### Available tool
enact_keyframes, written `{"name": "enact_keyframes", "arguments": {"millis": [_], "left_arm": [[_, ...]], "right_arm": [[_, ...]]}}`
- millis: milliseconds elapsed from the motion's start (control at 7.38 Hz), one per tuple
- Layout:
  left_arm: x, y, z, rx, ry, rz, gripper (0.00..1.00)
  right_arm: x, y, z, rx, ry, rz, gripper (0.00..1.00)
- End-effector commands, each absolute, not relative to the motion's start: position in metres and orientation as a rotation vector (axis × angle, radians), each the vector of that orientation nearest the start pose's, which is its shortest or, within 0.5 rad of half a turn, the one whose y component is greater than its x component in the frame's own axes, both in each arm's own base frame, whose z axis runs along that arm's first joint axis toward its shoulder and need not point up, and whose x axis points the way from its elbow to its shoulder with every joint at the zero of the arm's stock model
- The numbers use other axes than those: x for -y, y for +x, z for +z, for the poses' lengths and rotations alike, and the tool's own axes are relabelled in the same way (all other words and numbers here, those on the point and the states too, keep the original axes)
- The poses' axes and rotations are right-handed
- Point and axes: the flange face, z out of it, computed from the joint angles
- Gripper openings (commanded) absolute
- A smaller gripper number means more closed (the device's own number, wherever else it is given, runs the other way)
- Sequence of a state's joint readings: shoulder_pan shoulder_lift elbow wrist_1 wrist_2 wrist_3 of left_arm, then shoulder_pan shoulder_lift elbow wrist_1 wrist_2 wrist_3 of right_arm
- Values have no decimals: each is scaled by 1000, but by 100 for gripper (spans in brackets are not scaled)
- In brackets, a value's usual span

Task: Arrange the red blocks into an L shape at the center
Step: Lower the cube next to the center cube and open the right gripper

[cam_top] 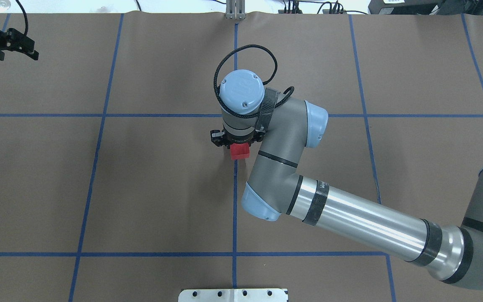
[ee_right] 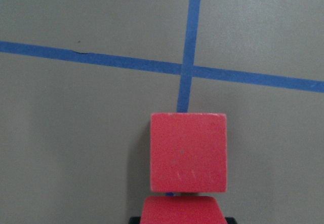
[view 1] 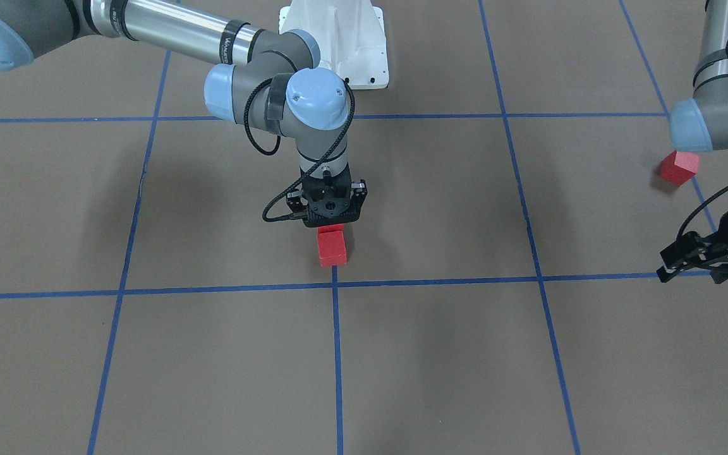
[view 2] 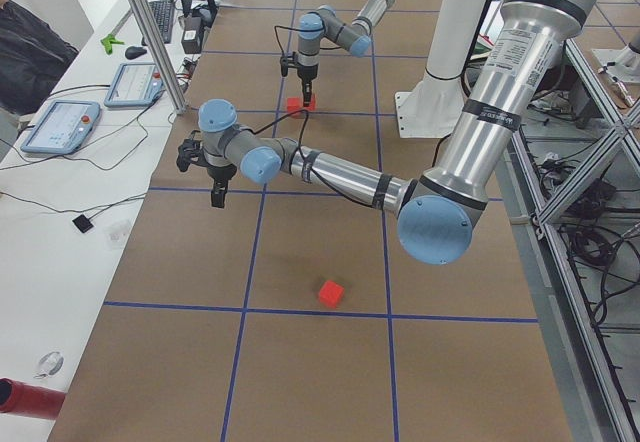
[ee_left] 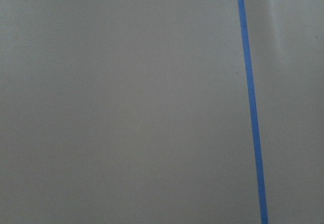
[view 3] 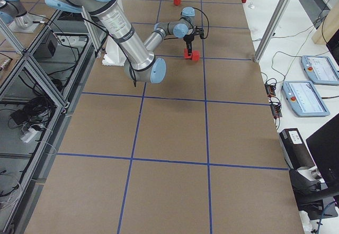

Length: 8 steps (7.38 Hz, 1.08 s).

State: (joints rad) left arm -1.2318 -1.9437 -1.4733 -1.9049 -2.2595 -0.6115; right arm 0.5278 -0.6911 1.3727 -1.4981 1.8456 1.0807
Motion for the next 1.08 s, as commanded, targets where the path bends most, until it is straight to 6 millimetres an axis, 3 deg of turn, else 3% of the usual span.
{"name": "enact_keyframes", "arguments": {"millis": [0, 677, 948], "left_arm": [[644, 153, 459, -859, 214, -45, 100], [644, 153, 461, -858, 212, -45, 100], [645, 153, 461, -857, 210, -46, 100]], "right_arm": [[482, -612, 191, 778, 134, -57, 0], [483, -612, 191, 781, 126, -30, 0], [484, -611, 191, 782, 129, -28, 22]]}}
